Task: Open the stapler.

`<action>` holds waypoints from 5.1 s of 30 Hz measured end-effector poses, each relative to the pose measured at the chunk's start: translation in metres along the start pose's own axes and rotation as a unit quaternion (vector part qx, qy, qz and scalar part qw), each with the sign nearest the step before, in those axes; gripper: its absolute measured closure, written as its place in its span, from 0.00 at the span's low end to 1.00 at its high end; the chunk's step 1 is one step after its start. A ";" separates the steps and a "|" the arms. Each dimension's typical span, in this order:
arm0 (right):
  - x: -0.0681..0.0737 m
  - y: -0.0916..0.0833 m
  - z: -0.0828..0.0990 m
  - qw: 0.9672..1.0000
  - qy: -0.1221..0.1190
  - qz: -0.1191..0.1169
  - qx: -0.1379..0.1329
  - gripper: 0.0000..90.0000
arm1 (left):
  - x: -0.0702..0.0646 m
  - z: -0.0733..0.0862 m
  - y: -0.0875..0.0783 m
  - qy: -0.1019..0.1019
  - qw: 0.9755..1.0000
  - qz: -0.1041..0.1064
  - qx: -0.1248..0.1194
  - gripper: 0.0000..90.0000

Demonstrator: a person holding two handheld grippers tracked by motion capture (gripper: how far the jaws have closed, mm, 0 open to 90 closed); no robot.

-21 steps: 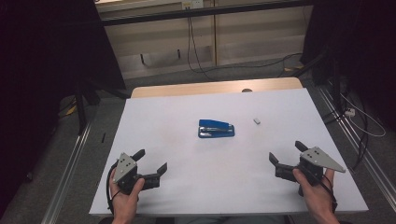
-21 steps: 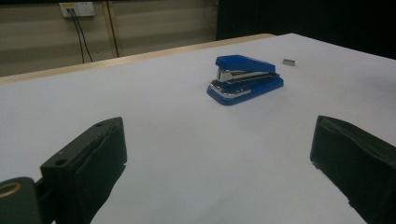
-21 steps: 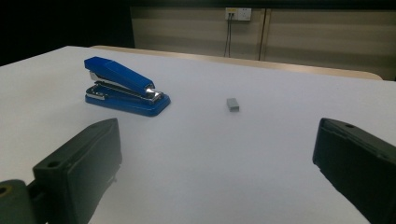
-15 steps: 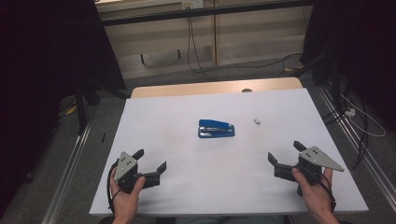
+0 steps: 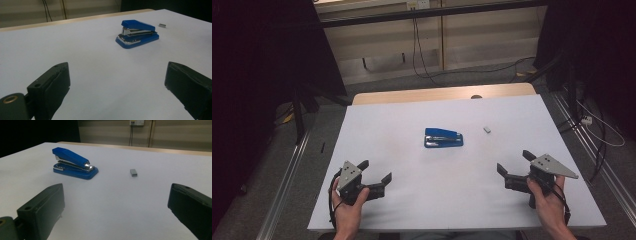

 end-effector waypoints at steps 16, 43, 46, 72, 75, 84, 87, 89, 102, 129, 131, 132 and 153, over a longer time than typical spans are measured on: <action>0.029 0.004 0.002 0.997 -0.042 -0.066 0.005 0.02 | -0.001 -0.001 0.009 -0.003 1.000 0.017 0.015 0.07; 0.070 0.032 -0.011 0.993 -0.051 -0.104 0.002 0.08 | -0.014 -0.017 0.051 0.024 0.997 0.067 0.020 0.05; 0.071 0.032 -0.011 0.993 -0.051 -0.103 0.002 0.08 | -0.014 -0.020 0.056 0.030 0.997 0.069 0.017 0.05; 0.102 0.068 -0.024 0.990 -0.068 -0.124 -0.003 0.22 | -0.005 -0.044 0.108 0.036 0.996 0.083 0.018 0.06; 0.107 0.073 -0.027 0.989 -0.066 -0.130 -0.006 0.24 | -0.003 -0.048 0.111 0.041 0.996 0.078 0.014 0.06; 0.117 0.084 -0.034 0.988 -0.073 -0.138 -0.012 0.30 | 0.002 -0.054 0.126 0.044 0.996 0.069 0.028 0.08; 0.120 0.087 -0.035 0.987 -0.072 -0.141 -0.012 0.35 | 0.009 -0.055 0.131 0.041 0.997 0.064 0.023 0.08; 0.123 0.089 -0.036 0.987 -0.071 -0.147 -0.011 0.36 | 0.013 -0.055 0.136 0.039 0.997 0.061 0.023 0.08; 0.138 0.110 -0.040 0.983 -0.074 -0.170 0.003 0.52 | 0.022 -0.063 0.150 0.042 0.996 0.068 0.029 0.05; 0.148 0.142 -0.025 0.981 -0.090 -0.167 0.050 1.00 | 0.031 -0.045 0.156 0.030 0.996 0.047 0.067 0.10; 0.150 0.145 -0.024 0.979 -0.089 -0.173 0.059 1.00 | 0.032 -0.042 0.157 0.035 0.996 0.040 0.074 0.15; 0.151 0.146 -0.023 0.978 -0.088 -0.177 0.065 1.00 | 0.031 -0.040 0.158 0.037 0.995 0.038 0.082 0.17; 0.157 0.167 -0.016 0.974 -0.114 -0.167 0.096 1.00 | 0.021 -0.036 0.178 0.046 0.989 0.072 0.117 0.99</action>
Point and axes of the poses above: each handheld gripper's, and its own axes: y roughly forward along the jaws, z roughly out of its underside, x roughly to its left, the point moved 9 cm from there along y, roughly forward along the jaws, and after that the axes turned 10 degrees about z, right-handed, at the moved point
